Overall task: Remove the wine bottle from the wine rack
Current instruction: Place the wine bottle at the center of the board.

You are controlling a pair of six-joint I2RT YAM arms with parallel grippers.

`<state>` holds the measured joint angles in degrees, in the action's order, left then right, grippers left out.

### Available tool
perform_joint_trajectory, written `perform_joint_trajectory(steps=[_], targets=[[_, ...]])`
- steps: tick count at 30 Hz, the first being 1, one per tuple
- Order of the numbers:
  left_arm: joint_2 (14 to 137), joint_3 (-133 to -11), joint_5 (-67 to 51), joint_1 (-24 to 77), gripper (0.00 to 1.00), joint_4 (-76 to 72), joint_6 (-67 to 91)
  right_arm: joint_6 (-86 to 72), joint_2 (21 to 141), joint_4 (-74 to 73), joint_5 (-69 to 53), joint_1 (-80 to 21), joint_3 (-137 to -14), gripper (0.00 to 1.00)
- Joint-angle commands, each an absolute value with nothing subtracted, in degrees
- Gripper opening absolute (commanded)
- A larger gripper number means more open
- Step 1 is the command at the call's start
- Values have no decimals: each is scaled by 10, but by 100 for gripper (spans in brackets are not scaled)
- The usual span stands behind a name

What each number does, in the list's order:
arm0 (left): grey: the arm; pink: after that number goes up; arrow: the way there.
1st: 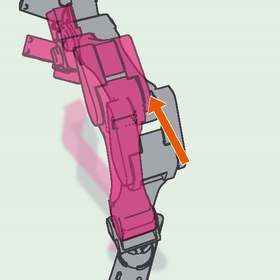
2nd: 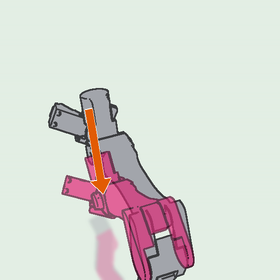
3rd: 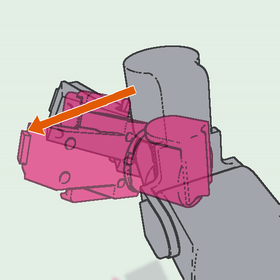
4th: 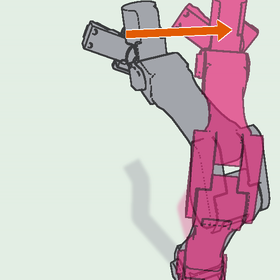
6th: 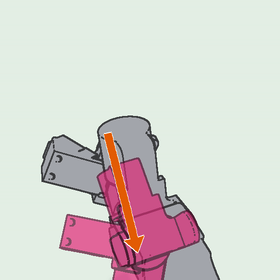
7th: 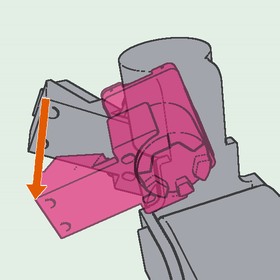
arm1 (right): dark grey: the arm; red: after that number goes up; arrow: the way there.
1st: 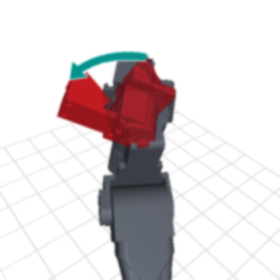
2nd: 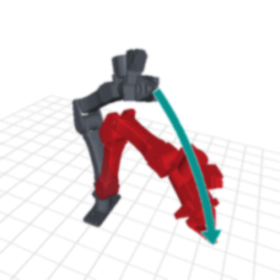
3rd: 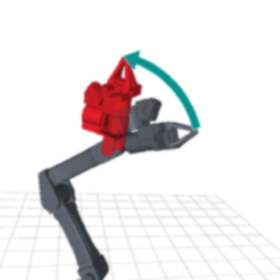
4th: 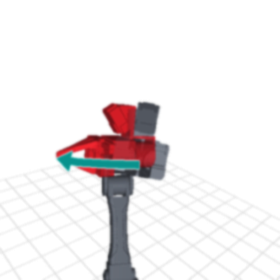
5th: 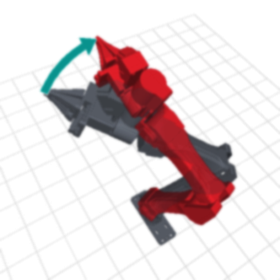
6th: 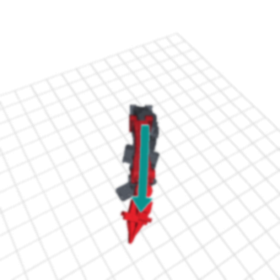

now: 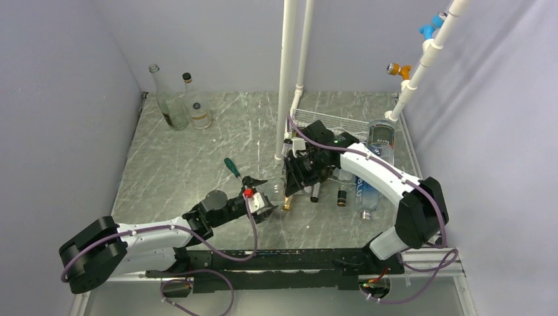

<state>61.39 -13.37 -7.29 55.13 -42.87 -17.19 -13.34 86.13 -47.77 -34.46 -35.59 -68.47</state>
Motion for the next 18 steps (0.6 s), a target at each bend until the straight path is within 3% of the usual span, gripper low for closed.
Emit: perform_joint_trajectory(steps=[1,9,18], targets=[[627,-113,-62,547,88,-446,-130,-122,843,-433,-418,-360,-755,39],[635,-94,-59,546,88,-479,-116,-116,846,-437,-427,-365,-766,49],[634,-84,-62,546,88,-495,-121,-96,848,-445,-420,-371,-780,54]])
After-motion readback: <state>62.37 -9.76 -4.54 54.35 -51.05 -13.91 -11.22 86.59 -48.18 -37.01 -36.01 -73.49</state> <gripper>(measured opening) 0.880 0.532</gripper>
